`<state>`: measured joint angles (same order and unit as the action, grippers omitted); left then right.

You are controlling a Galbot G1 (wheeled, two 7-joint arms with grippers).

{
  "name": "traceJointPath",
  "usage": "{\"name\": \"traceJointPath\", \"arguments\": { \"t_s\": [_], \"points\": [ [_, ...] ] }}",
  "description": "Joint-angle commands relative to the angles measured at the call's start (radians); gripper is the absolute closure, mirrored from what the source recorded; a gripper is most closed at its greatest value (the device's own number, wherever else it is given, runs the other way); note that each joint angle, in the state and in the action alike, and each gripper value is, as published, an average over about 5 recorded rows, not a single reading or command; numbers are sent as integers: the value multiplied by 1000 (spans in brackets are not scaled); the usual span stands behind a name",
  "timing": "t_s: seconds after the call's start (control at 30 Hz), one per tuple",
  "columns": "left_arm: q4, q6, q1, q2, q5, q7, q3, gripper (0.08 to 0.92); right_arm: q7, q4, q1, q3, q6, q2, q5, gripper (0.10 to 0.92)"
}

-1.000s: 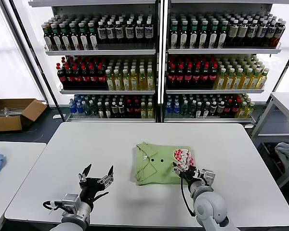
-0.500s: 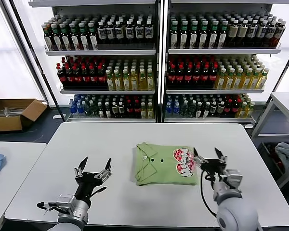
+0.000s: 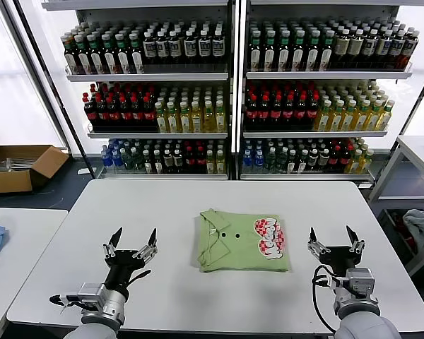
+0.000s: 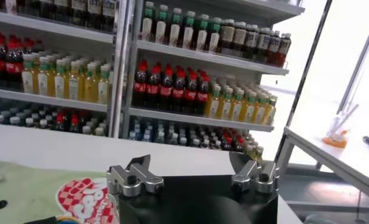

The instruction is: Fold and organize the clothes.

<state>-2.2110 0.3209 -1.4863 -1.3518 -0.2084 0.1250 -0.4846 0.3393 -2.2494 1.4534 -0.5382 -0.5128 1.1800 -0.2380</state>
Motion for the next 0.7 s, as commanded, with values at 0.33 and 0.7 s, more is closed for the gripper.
{"name": "traceJointPath", "arguments": {
  "t_s": [0.33, 0.7],
  "points": [
    [-65, -11, -31, -26, -29, -11, -49, 177, -38, -64, 38, -90, -39, -43, 30, 203],
    [-52, -22, -49, -54, 38, -68, -54, 177, -58, -54, 70, -104, -19, -7, 58, 203]
  ]
}}
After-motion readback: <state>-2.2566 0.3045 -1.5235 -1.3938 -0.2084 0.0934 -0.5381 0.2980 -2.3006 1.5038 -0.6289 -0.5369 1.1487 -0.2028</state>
